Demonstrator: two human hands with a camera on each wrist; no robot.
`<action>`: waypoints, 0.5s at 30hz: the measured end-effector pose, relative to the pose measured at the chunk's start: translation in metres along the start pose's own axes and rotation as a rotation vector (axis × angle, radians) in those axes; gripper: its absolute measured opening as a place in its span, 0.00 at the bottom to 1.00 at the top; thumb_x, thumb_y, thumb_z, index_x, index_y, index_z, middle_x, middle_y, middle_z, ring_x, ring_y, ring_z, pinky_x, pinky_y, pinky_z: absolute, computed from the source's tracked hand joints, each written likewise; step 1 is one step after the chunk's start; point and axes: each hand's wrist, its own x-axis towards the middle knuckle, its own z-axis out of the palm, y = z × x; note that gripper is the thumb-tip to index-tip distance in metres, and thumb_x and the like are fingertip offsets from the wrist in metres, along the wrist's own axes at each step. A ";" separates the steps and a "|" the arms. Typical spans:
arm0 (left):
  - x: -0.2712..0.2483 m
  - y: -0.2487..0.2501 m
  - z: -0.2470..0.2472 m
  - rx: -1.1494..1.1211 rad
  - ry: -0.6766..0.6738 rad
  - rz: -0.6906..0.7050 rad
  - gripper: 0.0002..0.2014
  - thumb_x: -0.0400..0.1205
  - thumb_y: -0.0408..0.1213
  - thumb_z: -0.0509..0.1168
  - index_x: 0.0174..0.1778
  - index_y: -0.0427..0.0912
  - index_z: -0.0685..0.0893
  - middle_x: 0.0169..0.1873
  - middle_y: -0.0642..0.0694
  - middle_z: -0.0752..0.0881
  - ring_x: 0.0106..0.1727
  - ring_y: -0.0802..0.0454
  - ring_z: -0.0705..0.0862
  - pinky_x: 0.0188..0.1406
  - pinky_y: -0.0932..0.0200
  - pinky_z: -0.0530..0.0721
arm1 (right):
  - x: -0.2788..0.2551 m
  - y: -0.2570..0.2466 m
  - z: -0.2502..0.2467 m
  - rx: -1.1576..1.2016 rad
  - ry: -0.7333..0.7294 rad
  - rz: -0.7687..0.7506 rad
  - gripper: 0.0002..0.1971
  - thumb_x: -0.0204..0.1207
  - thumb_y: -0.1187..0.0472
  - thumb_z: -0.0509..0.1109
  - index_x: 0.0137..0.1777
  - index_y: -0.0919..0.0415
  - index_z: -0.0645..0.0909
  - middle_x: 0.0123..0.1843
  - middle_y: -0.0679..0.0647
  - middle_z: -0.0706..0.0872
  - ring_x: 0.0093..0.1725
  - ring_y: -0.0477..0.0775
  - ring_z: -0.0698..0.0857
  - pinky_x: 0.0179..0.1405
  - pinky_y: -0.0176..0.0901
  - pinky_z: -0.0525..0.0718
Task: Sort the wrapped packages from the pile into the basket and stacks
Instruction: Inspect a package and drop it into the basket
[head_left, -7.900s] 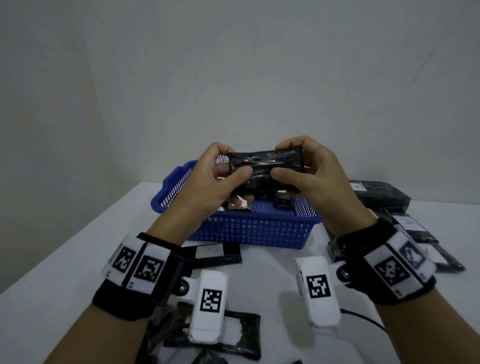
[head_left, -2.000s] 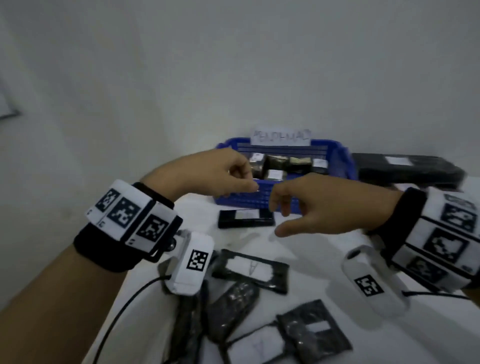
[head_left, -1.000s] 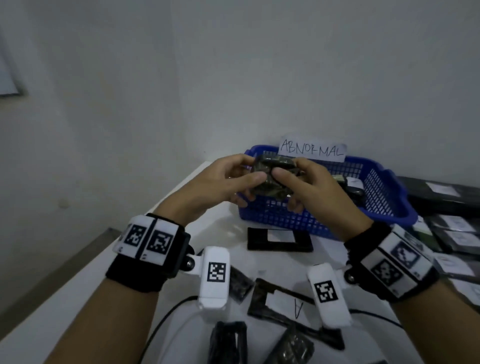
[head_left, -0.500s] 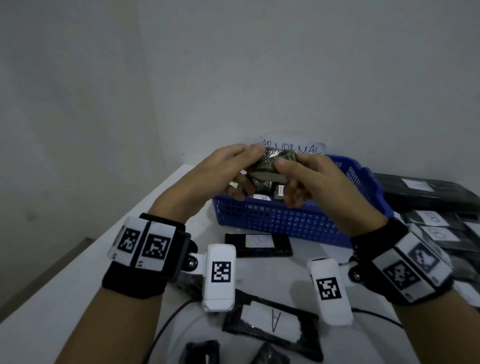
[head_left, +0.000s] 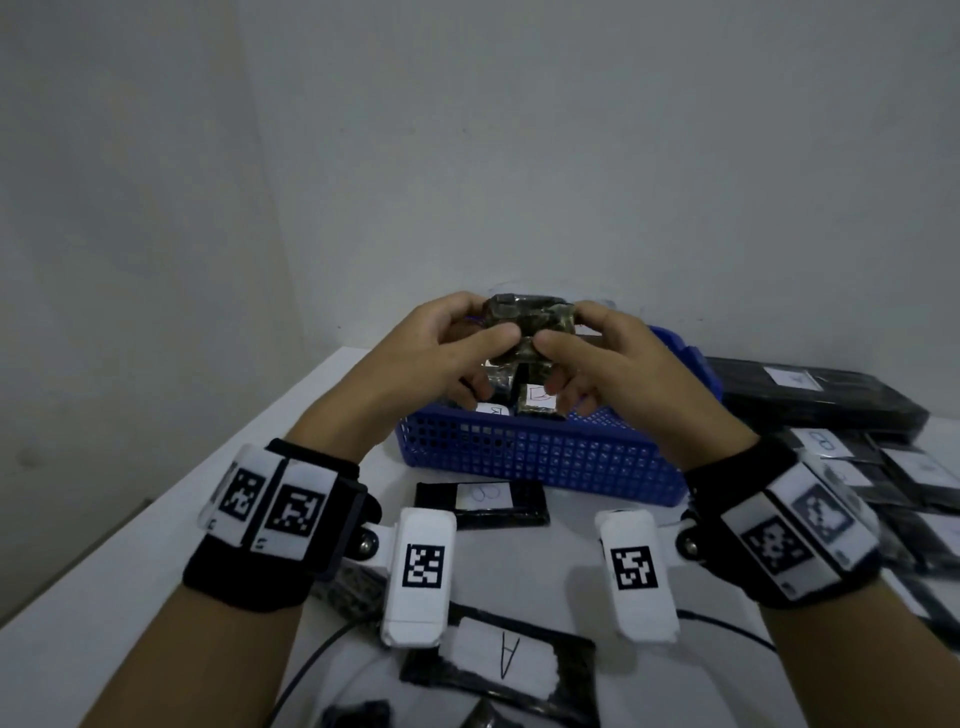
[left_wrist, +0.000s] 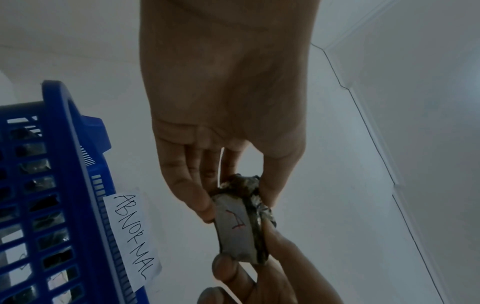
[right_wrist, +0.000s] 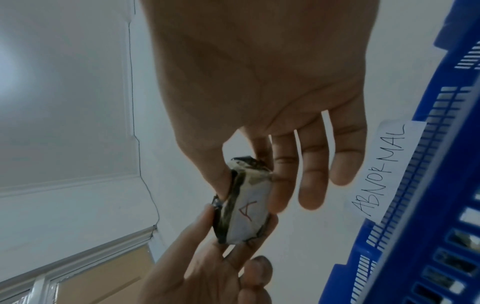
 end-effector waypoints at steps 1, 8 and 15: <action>0.000 0.001 0.001 -0.023 0.000 0.005 0.11 0.86 0.42 0.66 0.60 0.42 0.83 0.44 0.47 0.88 0.35 0.51 0.87 0.35 0.61 0.87 | 0.000 0.000 -0.001 0.009 -0.008 0.001 0.14 0.83 0.51 0.71 0.67 0.49 0.82 0.41 0.54 0.92 0.34 0.48 0.88 0.35 0.41 0.84; 0.003 0.001 0.005 -0.038 0.031 0.089 0.04 0.86 0.35 0.66 0.56 0.42 0.82 0.48 0.45 0.87 0.42 0.56 0.89 0.42 0.57 0.90 | 0.000 -0.005 -0.003 0.077 0.052 0.003 0.14 0.85 0.47 0.67 0.66 0.49 0.83 0.52 0.53 0.92 0.37 0.52 0.90 0.35 0.43 0.87; 0.004 -0.002 0.006 0.026 0.060 0.114 0.13 0.80 0.26 0.72 0.56 0.44 0.81 0.49 0.35 0.90 0.43 0.48 0.89 0.48 0.50 0.89 | 0.001 -0.001 0.001 0.077 0.126 -0.042 0.07 0.82 0.66 0.70 0.58 0.61 0.81 0.35 0.50 0.90 0.32 0.50 0.87 0.33 0.44 0.88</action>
